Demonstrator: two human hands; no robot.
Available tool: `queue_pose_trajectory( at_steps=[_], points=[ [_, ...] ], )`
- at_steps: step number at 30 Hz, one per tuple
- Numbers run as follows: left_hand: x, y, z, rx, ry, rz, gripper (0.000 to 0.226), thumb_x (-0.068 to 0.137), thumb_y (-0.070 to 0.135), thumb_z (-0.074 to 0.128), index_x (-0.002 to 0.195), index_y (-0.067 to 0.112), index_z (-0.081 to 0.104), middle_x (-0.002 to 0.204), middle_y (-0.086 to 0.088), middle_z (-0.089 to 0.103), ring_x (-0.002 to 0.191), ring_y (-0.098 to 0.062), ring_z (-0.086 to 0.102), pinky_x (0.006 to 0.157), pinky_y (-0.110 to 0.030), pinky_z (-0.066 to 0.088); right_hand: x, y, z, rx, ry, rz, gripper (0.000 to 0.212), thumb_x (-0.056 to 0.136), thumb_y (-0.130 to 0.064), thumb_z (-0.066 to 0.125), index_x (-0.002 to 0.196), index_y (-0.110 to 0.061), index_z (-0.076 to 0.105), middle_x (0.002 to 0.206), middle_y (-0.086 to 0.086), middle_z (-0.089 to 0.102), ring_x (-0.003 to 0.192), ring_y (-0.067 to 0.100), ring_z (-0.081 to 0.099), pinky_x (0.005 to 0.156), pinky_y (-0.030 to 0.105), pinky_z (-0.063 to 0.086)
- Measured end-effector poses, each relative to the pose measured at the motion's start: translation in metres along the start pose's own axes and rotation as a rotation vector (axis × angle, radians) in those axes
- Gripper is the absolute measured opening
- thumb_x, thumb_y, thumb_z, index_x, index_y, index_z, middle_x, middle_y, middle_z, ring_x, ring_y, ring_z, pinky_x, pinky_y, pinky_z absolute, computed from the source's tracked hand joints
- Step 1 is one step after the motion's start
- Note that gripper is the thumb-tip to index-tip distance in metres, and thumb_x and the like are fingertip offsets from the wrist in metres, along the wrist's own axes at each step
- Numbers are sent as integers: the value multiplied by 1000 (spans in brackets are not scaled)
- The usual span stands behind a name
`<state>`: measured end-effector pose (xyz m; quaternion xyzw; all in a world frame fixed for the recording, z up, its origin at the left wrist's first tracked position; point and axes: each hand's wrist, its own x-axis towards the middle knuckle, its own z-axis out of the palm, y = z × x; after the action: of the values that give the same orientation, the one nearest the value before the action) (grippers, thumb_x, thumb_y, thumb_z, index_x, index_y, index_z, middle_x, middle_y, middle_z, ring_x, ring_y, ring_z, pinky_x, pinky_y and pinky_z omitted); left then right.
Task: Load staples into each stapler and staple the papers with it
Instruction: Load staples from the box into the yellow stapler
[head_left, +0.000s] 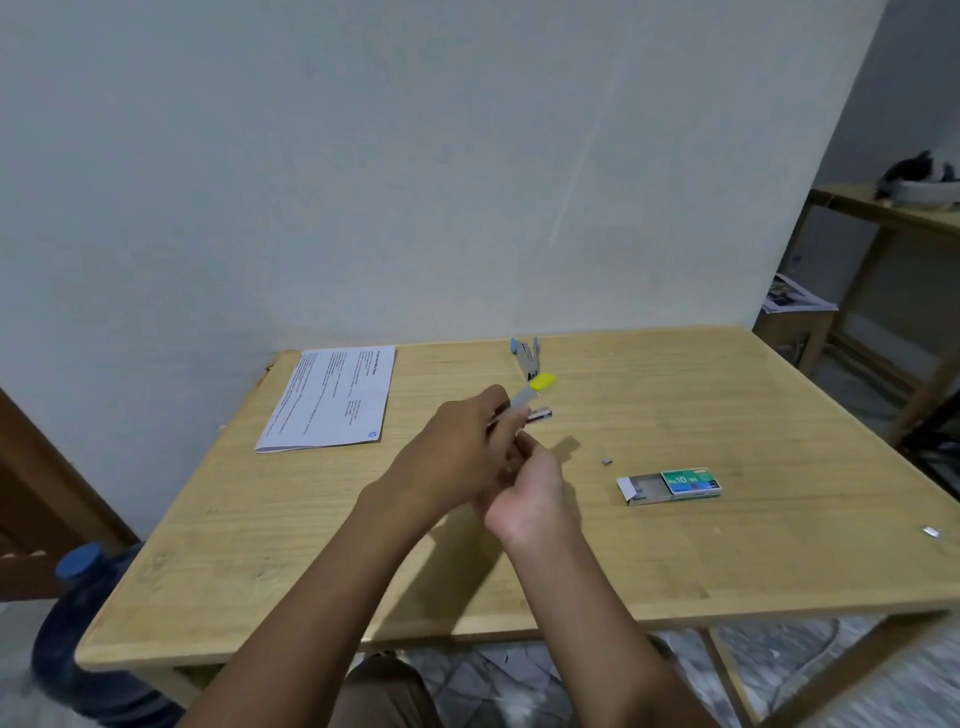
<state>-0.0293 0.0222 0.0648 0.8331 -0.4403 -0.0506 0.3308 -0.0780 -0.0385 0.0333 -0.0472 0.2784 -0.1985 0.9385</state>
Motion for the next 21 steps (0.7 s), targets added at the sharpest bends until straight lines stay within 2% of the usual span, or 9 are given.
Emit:
queue_pose_trajectory(
  at_steps=[2,4,6,8,11,12,14,17,21],
  points=[
    [3,-1,-2,-206,2,-108,35,101,43,45,88,13,56,66,7,66,59,-12,62,54,-29,50,4,5,-4,52,-22,-28,39,105,-21,35,88,-9,69,82,7,74,86,22,68,86,35,51],
    [6,-2,-3,-465,-48,-274,39,101,45,46,83,11,54,49,9,55,39,-9,48,41,-20,38,9,6,-7,65,-40,-41,39,105,-23,33,90,-11,67,86,7,72,82,22,66,70,35,46],
    [4,-5,-6,-819,-124,-416,42,100,48,47,80,11,50,51,-1,49,35,-13,38,39,-18,29,12,0,-12,42,-16,-74,34,104,-23,35,89,-12,64,76,5,67,68,21,59,61,32,40],
    [-1,-11,-5,-1050,-175,-485,49,99,51,48,72,10,47,55,-4,44,38,-13,32,37,-20,24,11,-14,-15,-91,8,-167,29,103,-23,38,89,-11,61,59,-1,50,51,13,43,54,26,37],
    [-8,-21,8,-1186,-182,-567,46,101,46,46,71,10,46,53,-4,43,36,-11,30,33,-18,21,9,-47,-20,-727,61,-463,31,104,-30,42,85,-14,61,55,-8,37,44,8,29,42,22,26],
    [-10,-24,14,-1211,-192,-595,43,101,42,46,73,10,45,53,-4,44,35,-11,31,33,-17,21,10,-58,-21,-1014,83,-584,34,103,-33,42,81,-17,63,57,-9,40,46,8,33,43,23,31],
    [-15,-27,26,-1249,-224,-632,36,102,36,46,78,10,45,52,-5,45,34,-11,32,32,-17,22,13,-78,-20,-1499,96,-770,38,103,-36,43,76,-23,66,64,-9,54,57,12,52,59,31,45],
    [-20,-25,39,-1392,-279,-628,28,100,29,48,79,10,46,53,-4,42,35,-11,31,31,-18,21,23,-100,-20,-1953,93,-740,36,101,-40,44,79,-22,66,84,-3,70,78,21,67,78,39,53],
    [-21,-20,53,-1661,-325,-580,25,97,27,48,78,10,46,55,-3,39,35,-10,31,30,-18,21,29,-114,-20,-2325,9,-598,32,99,-37,49,76,-21,64,90,1,71,82,21,65,79,39,55]
  ],
)
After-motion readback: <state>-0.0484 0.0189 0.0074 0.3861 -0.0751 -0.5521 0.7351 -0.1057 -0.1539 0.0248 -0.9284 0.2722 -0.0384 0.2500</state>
